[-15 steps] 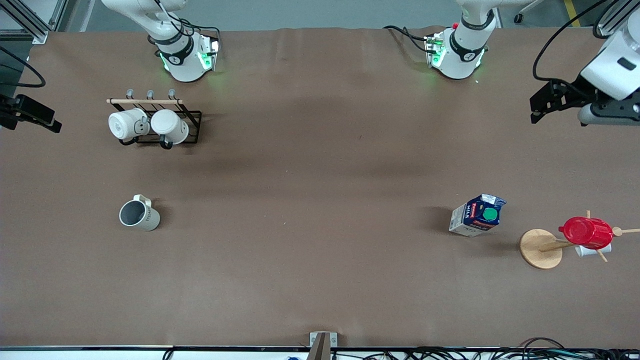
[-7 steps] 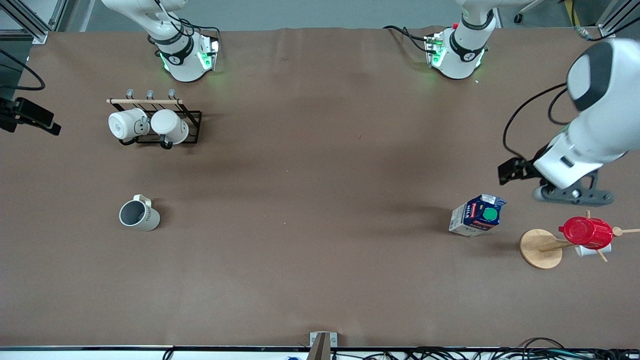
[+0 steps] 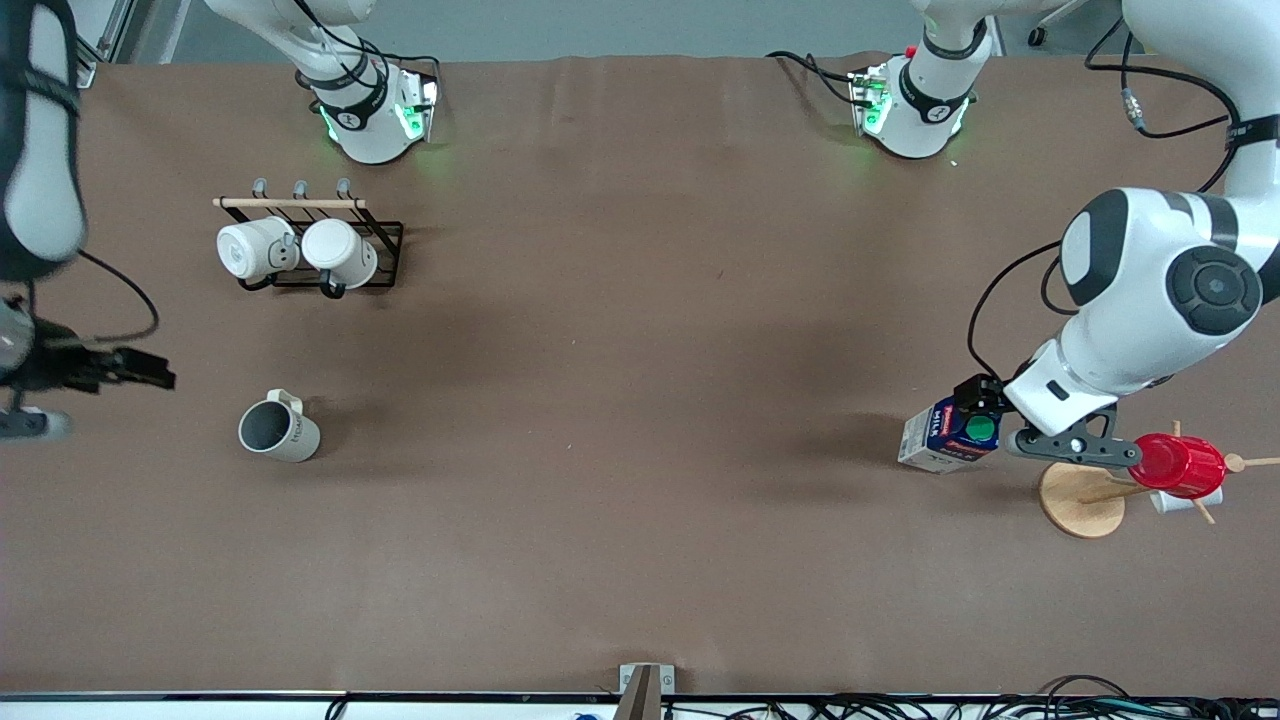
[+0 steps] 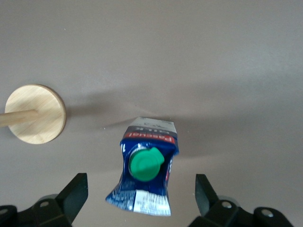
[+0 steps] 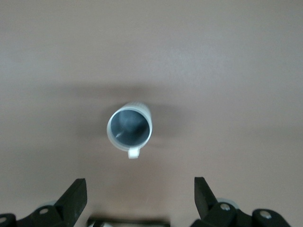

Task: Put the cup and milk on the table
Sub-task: 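Grasp the milk carton with the left gripper while the right gripper grasps the mug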

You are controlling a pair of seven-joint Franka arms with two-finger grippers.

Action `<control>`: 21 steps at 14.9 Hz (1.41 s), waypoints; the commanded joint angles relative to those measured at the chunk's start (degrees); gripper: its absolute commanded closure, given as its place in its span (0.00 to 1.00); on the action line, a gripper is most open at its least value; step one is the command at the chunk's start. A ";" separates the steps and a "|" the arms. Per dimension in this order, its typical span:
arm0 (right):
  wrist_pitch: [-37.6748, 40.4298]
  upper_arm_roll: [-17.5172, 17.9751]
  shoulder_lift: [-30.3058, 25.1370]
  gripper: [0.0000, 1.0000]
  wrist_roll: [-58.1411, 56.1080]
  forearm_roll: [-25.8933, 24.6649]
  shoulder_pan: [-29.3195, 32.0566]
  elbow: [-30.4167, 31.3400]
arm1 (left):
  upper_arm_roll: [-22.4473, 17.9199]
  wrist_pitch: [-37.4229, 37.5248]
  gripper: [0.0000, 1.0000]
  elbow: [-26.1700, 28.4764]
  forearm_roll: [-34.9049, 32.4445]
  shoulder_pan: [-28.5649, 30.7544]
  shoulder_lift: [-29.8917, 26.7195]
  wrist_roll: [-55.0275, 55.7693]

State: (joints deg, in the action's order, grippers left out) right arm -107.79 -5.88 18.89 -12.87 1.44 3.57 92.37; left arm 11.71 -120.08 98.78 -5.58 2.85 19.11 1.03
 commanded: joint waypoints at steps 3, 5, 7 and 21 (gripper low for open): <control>-20.33 0.51 3.24 0.00 -5.04 0.67 0.21 13.96 | 0.24 -1.65 0.00 -0.08 -1.10 -0.03 2.86 -0.94; -23.33 0.51 5.53 0.00 -8.56 0.67 0.30 14.85 | 0.24 -1.65 0.04 0.01 -1.01 -0.03 3.56 -0.85; -24.57 0.60 7.20 0.00 -9.36 0.67 0.30 15.11 | 0.24 -1.65 0.12 0.10 -1.01 -0.03 4.00 -0.94; -29.43 0.69 7.74 1.00 -8.58 1.19 -0.31 18.81 | 0.33 7.39 0.68 -7.80 -0.58 -1.61 2.07 0.03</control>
State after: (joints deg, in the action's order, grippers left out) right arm -139.76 -5.42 28.01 -21.33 1.52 3.37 111.14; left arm 11.92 -116.77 94.52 -5.61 2.14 22.00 0.94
